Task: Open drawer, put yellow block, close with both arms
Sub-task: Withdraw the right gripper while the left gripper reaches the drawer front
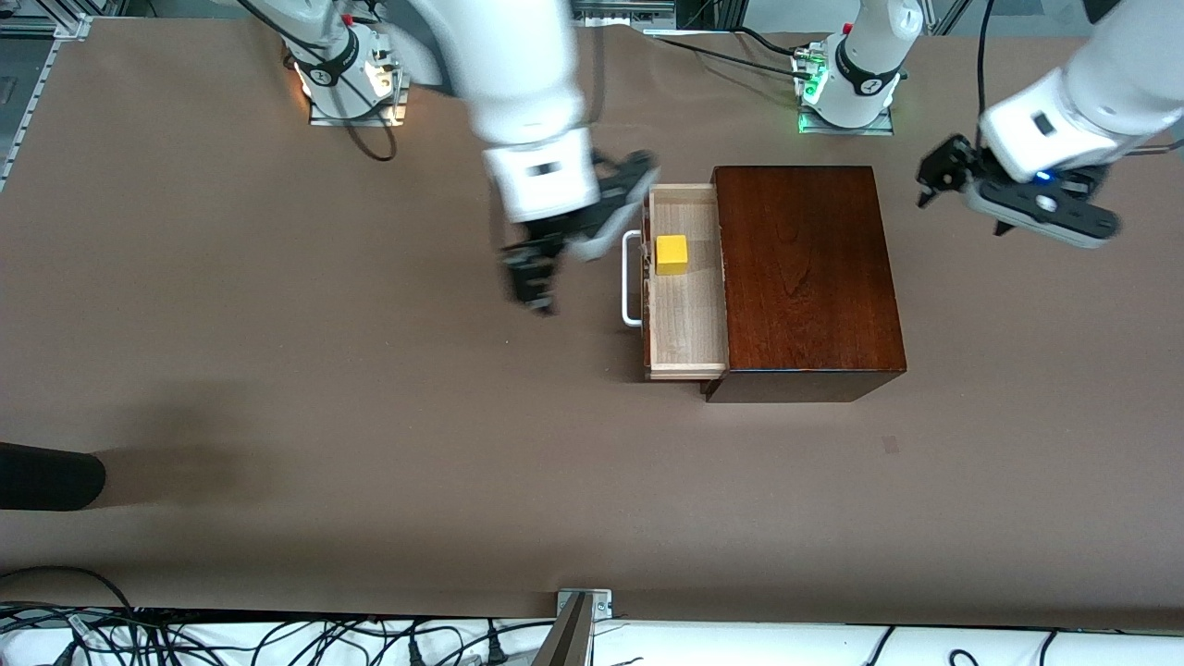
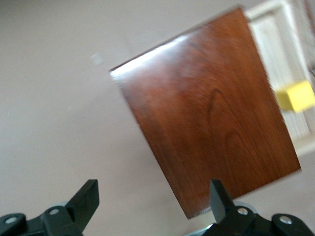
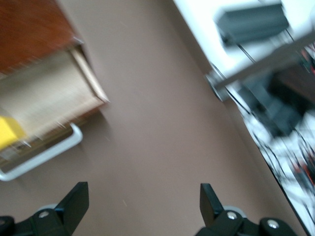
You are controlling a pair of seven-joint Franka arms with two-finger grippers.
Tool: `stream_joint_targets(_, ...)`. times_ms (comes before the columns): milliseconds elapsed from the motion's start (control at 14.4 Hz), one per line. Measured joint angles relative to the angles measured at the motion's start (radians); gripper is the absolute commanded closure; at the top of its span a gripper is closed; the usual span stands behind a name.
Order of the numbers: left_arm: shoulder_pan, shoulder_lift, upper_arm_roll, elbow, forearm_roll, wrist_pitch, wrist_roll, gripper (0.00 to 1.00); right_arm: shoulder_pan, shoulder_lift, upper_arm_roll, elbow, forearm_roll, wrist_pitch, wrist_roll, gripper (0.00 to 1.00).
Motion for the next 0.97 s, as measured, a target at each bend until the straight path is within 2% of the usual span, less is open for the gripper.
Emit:
stream_joint_targets(278, -0.044, 0.016, -0.051, 0.016, -0.027, -0.036, 0.224, 0.00, -0.112, -0.080, -0.049, -0.003, 0.111, -0.152, 0.003, 0.00)
stream_joint_targets(487, -0.109, 0.103, -0.076, 0.025, -0.102, -0.071, 0.375, 0.00, -0.136, -0.147, -0.110, -0.048, 0.154, -0.212, 0.015, 0.00)
stream_joint_targets(766, -0.277, 0.262, -0.097, 0.163, -0.148, -0.118, 0.369, 0.00, -0.253, -0.262, -0.130, -0.215, 0.210, -0.214, 0.047, 0.00)
stream_joint_targets(974, -0.320, 0.361, -0.122, 0.224, -0.152, -0.091, 0.452, 0.00, -0.373, -0.370, -0.135, -0.371, 0.229, -0.213, 0.043, 0.00)
